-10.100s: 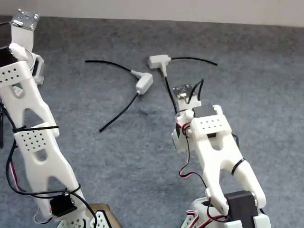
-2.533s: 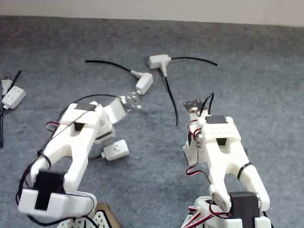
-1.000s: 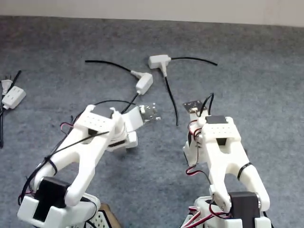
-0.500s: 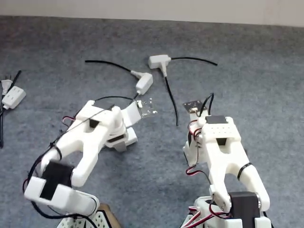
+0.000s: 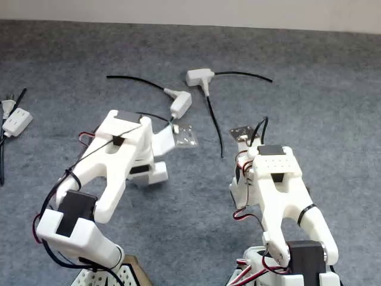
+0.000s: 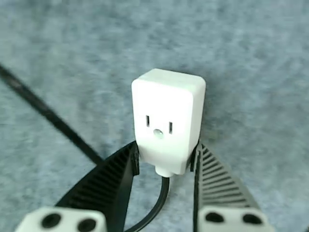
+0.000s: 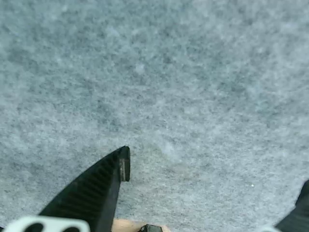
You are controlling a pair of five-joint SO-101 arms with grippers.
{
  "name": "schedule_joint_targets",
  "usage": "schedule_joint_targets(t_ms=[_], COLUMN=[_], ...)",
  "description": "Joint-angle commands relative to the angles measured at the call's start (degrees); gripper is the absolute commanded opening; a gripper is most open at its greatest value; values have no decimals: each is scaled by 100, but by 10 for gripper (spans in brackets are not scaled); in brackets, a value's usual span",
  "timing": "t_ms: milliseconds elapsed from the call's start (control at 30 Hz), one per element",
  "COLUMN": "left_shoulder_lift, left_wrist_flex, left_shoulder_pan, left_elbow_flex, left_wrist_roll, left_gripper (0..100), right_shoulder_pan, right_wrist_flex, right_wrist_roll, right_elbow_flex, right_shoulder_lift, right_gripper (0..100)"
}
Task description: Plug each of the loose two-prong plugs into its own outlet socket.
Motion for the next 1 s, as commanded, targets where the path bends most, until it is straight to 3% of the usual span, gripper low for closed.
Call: schedule_joint_targets(t_ms=[0, 267, 367, 533, 667, 867, 967], left_shoulder_lift=[-207, -2281, -3240, -3125, -2738, -1974, -1437], left_wrist_flex=[615, 2778, 2927, 2567, 2620, 2681, 2822], left_shoulder_pan=[295, 2229, 2501, 2062, 1534, 523, 479], left_elbow_flex=[-163, 585, 866, 1420, 1270, -409, -277], left_wrist_roll=[-35, -1046, -1248, -1767, -2629, -2655, -2620], left_gripper=[53, 53, 81, 233, 350, 308, 278], right_shoulder_pan=[-48, -48, -48, -48, -48, -48, -48], right_wrist_flex=[40, 31, 40, 40, 40, 66, 66], right_wrist_roll=[79, 79, 79, 79, 79, 79, 79], right_elbow_flex=[-13, -13, -13, -13, -13, -13, -13], right_shoulder_lift=[-92, -92, -92, -92, -92, -92, -92], right_gripper=[493, 493, 493, 493, 493, 493, 493])
